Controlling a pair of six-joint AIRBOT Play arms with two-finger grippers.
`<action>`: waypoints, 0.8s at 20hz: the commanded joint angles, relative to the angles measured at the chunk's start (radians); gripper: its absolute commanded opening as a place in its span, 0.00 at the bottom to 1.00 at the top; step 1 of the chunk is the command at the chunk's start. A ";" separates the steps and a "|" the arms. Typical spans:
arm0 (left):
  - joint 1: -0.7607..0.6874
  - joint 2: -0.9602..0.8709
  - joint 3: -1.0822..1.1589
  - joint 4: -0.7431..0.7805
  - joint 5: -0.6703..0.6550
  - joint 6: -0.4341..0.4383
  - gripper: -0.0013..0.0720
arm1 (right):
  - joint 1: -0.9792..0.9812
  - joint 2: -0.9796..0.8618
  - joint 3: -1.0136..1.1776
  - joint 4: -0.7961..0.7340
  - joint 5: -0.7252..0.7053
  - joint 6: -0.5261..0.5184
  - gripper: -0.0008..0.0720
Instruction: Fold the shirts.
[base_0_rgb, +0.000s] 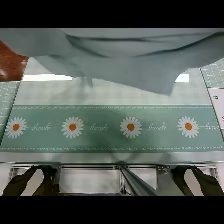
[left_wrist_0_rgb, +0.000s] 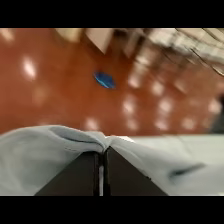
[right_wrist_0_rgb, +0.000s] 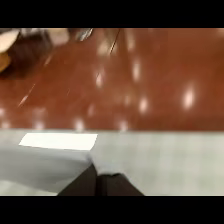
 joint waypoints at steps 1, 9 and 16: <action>0.090 0.195 0.080 0.249 -0.007 0.000 0.04 | 0.001 0.145 0.108 -0.171 -0.028 0.063 0.04; -0.247 0.373 0.077 0.799 -0.177 -0.195 0.04 | 0.006 0.273 0.121 -0.465 0.192 0.193 0.04; -0.274 0.224 -0.263 0.788 -0.138 -0.227 0.04 | 0.005 0.179 -0.201 -0.242 0.186 0.115 0.04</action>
